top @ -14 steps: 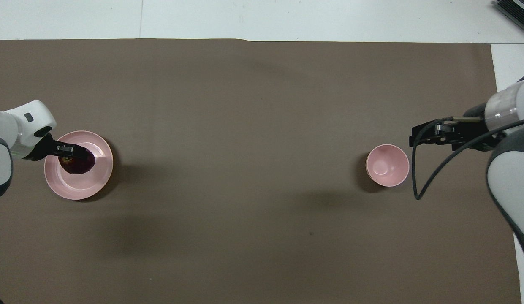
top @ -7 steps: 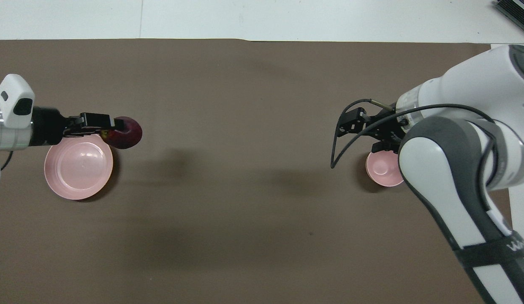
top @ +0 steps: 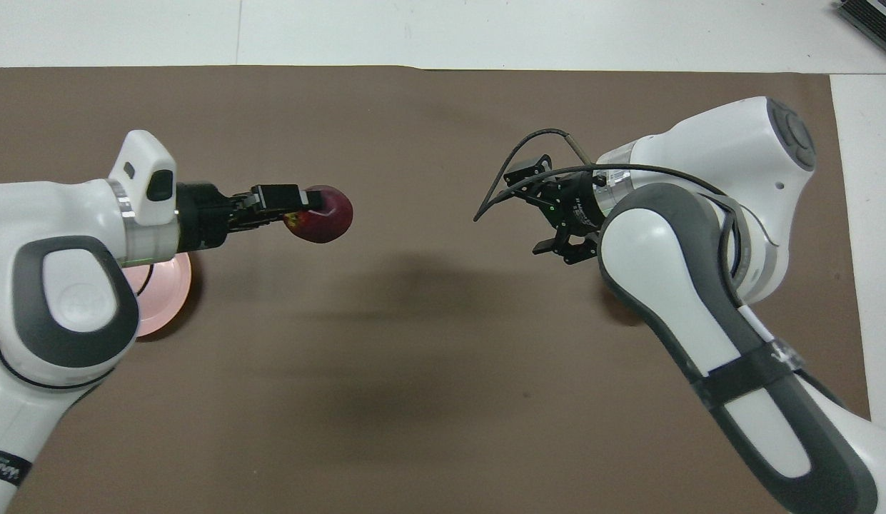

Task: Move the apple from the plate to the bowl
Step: 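Lift the apple with the left gripper while the right gripper approaches, then close the right gripper on the apple held by the left gripper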

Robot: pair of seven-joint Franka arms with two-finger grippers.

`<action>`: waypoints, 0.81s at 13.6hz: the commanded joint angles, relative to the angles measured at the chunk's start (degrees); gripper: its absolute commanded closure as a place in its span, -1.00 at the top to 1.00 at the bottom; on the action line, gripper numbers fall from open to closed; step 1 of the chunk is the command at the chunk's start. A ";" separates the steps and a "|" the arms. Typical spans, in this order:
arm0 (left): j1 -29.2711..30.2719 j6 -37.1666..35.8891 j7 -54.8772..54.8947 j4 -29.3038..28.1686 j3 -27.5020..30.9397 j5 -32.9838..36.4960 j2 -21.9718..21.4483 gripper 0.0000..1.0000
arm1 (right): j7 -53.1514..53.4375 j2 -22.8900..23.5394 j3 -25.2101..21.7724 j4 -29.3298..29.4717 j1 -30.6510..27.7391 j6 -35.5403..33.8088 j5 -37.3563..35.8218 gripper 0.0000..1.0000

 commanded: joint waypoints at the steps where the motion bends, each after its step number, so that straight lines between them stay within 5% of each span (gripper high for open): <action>1: -7.24 6.63 -2.86 -2.41 0.79 -4.93 -1.97 -1.00 | 7.29 0.90 0.06 1.91 1.87 2.23 2.81 1.00; 6: -15.26 14.71 -2.87 -2.58 0.79 -9.26 -0.48 -1.00 | 13.03 3.71 0.06 3.76 5.05 6.46 7.64 1.00; 11: -18.61 19.64 -3.04 -1.71 0.79 -10.58 1.72 -1.00 | 14.79 4.07 0.67 4.55 4.96 1.13 7.74 1.00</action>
